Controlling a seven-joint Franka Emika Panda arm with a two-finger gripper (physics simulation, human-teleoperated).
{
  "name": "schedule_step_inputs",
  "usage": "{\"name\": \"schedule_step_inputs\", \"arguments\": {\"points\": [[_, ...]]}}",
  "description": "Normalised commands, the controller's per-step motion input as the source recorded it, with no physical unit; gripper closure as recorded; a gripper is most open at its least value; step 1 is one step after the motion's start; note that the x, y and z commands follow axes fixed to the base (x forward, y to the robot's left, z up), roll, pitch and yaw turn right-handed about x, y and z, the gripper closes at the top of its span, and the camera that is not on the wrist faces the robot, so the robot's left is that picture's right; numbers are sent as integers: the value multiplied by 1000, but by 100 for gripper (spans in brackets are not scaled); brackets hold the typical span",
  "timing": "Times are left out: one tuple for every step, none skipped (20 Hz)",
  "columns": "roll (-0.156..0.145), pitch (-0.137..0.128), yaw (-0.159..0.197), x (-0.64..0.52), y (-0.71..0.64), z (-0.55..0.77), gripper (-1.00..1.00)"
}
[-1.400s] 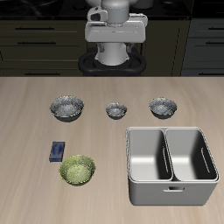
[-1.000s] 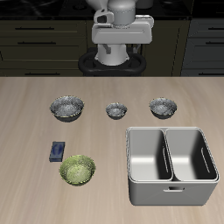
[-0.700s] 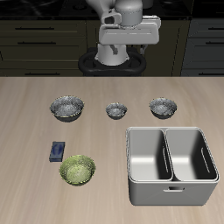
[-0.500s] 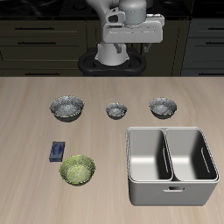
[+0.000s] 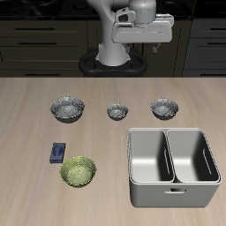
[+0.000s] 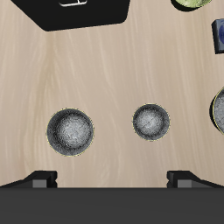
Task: Stack middle-sized black bowl on the green bowl
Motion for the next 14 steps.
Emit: {"name": "schedule_step_inputs", "arguments": {"points": [[-59,7,77,70,-24,-244,-100],[-64,14,-29,34,-17,-211,-100],[47,39,30,50,126,-344,-100],[-16,34,6,48,85,-290,-100],[-7,14,37,13,93,-248,-100],[41,51,30,1,137,-374,-100],[50,60,-2,-9,160,-306,-100],[17,34,-1,-26,94,-258,-100],[-9,-23,2,-40,146,-237,-100],[58,79,-20,60,323,-602,-100],[0,0,0,0,0,0,-100],[26,53,13,26,226,-443,-100],[-9,5,-2,21,123,-205,-100],[6,18,-10,31,124,-245,-100]]}}
